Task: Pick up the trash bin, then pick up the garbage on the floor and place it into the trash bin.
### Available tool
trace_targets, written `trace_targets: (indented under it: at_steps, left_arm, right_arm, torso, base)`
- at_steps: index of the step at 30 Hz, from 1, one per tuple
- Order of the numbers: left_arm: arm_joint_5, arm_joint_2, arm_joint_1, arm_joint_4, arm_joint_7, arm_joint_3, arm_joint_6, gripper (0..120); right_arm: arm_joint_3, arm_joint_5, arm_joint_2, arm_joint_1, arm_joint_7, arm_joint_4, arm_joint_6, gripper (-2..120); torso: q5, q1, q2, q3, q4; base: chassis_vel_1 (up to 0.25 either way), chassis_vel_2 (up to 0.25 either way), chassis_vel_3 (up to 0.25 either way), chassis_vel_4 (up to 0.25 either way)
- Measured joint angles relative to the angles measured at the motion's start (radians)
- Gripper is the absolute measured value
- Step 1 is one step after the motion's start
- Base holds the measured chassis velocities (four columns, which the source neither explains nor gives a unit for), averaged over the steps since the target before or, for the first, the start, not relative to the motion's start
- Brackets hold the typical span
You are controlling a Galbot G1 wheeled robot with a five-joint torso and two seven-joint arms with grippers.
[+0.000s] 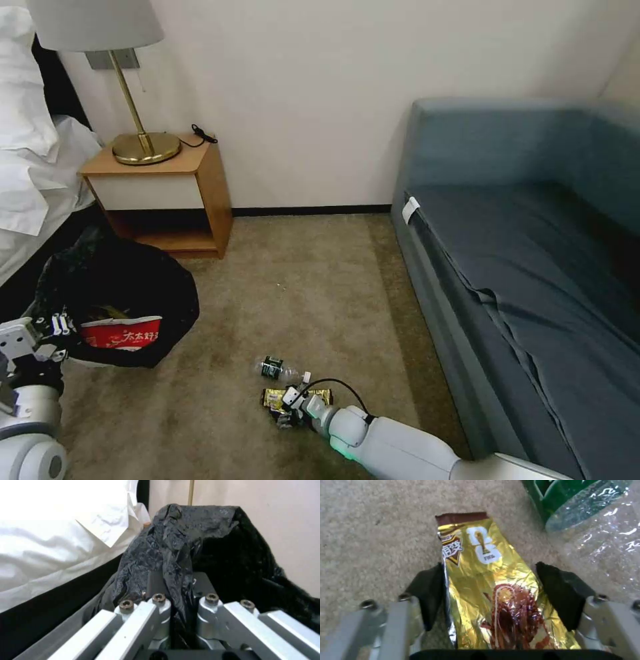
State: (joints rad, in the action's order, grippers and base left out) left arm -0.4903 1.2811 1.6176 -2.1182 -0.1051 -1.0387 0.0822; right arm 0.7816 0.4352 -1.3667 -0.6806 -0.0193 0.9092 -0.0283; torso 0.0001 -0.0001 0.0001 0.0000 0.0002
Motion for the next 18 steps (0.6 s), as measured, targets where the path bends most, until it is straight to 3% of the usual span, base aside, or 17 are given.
trace_targets:
  at_steps: [5, 7, 8, 9, 11, 18]
  left_arm:
    - [0.000, 0.000, 0.001, 0.000, -0.001, 0.000, 0.000, 5]
    - [-0.001, -0.001, 0.002, 0.000, -0.001, -0.002, 0.001, 5]
    - [-0.001, -0.001, 0.002, 0.000, -0.001, -0.002, 0.001, 5]
    - [-0.001, -0.001, 0.003, -0.001, -0.001, -0.003, 0.002, 5]
    - [-0.001, -0.002, 0.006, -0.004, -0.001, -0.004, 0.003, 5]
    - [-0.008, -0.008, 0.018, -0.020, -0.002, -0.016, 0.007, 5]
  right_arm:
    - [-0.001, 0.005, 0.003, 0.002, 0.001, 0.005, -0.004, 58]
    - [-0.001, 0.010, 0.008, 0.003, 0.004, 0.015, -0.009, 45]
    - [-0.001, 0.010, 0.008, 0.003, 0.004, 0.015, -0.009, 45]
    - [-0.008, 0.009, 0.008, 0.003, 0.006, 0.017, -0.010, 35]
    - [-0.013, 0.008, 0.008, 0.002, 0.007, 0.017, -0.010, 31]
    - [-0.044, 0.007, 0.034, -0.005, 0.026, 0.075, -0.022, 1]
  torso:
    - [0.0001, 0.000, 0.000, 0.000, 0.0000]
    - [-0.0002, 0.000, 0.000, 0.000, -0.0002]
    - [-0.0002, 0.000, 0.000, 0.000, -0.0002]
    - [-0.0003, 0.000, 0.000, 0.000, -0.0004]
    - [-0.0004, 0.000, 0.000, 0.000, -0.0004]
    - [-0.0003, 0.000, 0.000, 0.000, -0.0004]
  base:
    - [0.000, 0.000, 0.000, 0.000]
    - [0.000, 0.000, 0.000, 0.000]
    - [0.000, 0.000, 0.000, 0.000]
    - [0.000, 0.000, 0.000, 0.000]
    - [0.000, 0.000, 0.000, 0.000]
    - [0.000, 0.000, 0.000, 0.000]
